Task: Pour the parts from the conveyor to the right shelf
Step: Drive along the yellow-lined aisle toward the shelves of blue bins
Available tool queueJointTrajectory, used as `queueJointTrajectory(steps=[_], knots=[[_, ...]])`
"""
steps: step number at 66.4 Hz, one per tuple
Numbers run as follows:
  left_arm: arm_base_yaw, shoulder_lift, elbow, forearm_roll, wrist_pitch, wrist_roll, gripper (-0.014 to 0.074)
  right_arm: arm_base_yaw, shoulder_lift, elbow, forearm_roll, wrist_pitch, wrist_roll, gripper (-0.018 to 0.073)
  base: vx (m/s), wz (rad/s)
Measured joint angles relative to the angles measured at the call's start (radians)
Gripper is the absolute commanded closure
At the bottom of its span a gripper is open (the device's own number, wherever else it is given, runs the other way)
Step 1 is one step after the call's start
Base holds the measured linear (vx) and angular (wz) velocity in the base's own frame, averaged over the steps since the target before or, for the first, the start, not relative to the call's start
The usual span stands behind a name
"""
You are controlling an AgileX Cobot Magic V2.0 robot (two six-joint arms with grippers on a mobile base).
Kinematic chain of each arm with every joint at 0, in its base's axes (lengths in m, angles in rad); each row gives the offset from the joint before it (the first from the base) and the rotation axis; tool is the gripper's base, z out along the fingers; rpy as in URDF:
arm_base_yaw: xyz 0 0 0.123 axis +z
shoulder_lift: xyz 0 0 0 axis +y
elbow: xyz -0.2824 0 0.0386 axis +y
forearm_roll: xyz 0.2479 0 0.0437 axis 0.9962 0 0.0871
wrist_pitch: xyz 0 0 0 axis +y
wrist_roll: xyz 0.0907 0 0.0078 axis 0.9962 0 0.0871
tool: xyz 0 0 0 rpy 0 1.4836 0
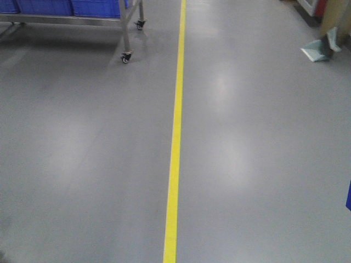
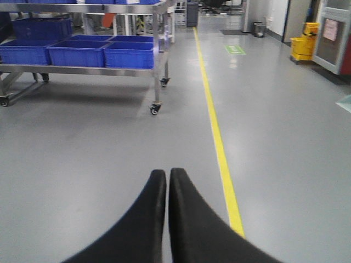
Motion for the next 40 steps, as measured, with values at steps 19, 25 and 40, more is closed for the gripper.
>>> queueJointTrajectory(steps=[19,25,40], knots=[[0.0,0.0,0.0,0.0,0.0,0.0,0.0603,0.0,0.0,0.0,0.0,0.0,0.0,0.0564,0.8,0.33],[0.0,0.0,0.0,0.0,0.0,0.0,0.0603,0.0,0.0,0.0,0.0,0.0,0.0,0.0564,0.78,0.32],[0.0,0.0,0.0,0.0,0.0,0.0,0.0603,0.0,0.0,0.0,0.0,0.0,0.0,0.0564,0.77,0.35]])
